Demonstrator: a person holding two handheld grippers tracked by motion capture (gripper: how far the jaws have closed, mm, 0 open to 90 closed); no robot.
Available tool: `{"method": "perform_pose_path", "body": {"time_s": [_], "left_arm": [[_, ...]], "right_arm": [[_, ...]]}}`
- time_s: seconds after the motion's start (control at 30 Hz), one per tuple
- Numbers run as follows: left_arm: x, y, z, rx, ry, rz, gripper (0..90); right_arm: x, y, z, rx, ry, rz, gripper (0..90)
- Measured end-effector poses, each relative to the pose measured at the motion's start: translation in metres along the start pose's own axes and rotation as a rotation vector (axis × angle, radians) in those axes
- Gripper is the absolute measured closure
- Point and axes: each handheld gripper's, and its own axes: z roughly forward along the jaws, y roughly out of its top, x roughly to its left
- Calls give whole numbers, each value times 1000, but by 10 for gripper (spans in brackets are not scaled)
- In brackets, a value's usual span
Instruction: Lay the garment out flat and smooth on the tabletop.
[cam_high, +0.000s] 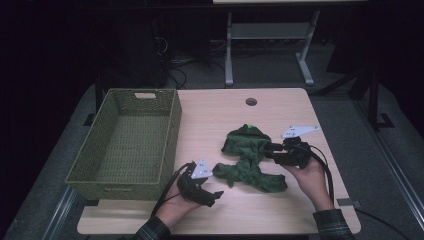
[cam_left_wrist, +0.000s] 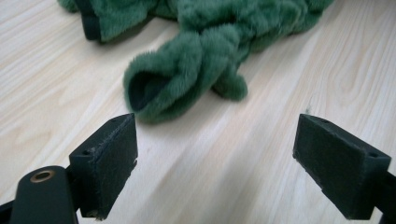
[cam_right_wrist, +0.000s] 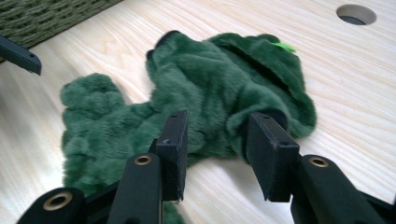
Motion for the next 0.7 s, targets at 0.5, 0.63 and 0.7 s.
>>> {"method": "perform_pose_path", "body": {"time_s": [0.5,0.63,0.7], "left_arm": [[-3,-29,4,67,2,1,128],[-3,-36,5,-5,-2,2,126],[-3,-37,6,-15,-2,1,128]], "right_arm": [[59,20,17,4,100,-94,644],[76,26,31,18,135,-127,667],[81,28,34,23,142,-137,668]]}}
